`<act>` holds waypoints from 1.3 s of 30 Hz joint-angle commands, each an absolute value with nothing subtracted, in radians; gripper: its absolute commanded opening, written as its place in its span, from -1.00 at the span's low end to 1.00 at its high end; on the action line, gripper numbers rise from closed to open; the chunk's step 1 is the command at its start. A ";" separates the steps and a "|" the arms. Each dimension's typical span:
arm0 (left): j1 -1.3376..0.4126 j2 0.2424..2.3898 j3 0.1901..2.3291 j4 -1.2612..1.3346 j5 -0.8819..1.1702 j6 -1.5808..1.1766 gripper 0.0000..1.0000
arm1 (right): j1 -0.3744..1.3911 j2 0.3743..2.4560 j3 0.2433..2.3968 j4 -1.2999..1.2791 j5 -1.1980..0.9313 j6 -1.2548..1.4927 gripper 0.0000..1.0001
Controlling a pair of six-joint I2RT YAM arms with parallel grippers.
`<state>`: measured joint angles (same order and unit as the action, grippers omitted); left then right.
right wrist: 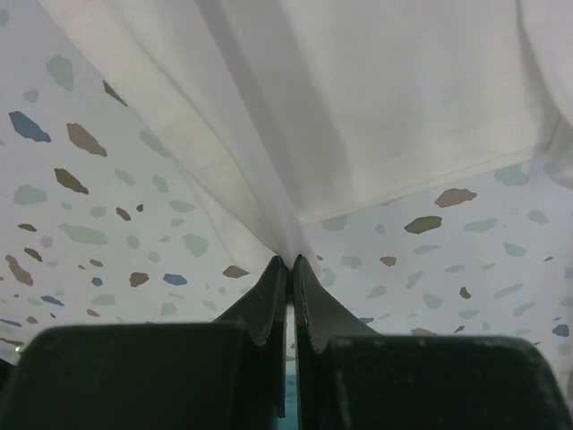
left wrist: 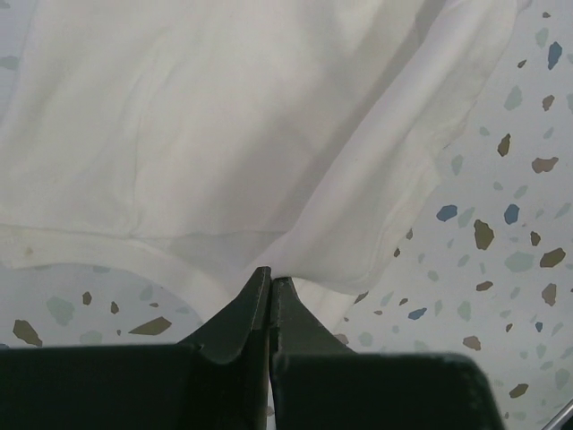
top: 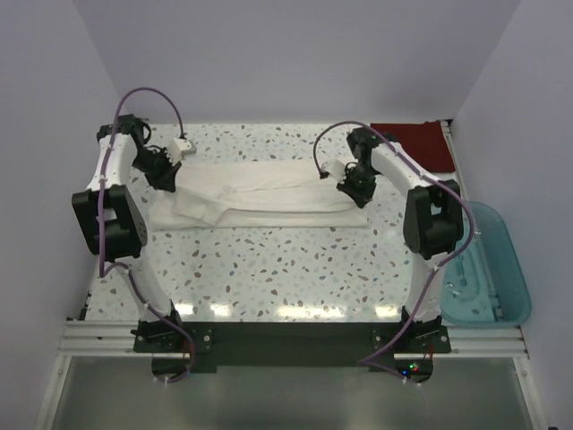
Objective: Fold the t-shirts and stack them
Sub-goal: Fold the tshirt
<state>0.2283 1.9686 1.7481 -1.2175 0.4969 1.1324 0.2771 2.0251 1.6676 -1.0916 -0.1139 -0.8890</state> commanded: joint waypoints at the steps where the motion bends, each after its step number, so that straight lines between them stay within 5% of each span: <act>1: 0.227 1.994 1.822 -1.172 0.485 1.101 -1.00 | 0.267 2.048 1.743 -1.132 -0.092 -0.922 -1.00; 37: 0.204 2.155 1.922 -1.071 0.436 1.037 -1.00 | 0.267 2.243 1.940 -1.091 -0.003 -0.908 -1.00; 39: 0.201 2.172 1.940 -1.069 0.430 1.020 -1.00 | 0.267 2.244 1.944 -1.078 0.020 -0.885 -0.82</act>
<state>0.2066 2.1529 1.8835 -1.1149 0.4400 1.0569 0.2729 2.2395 1.8988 -1.1034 -0.0357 -0.9092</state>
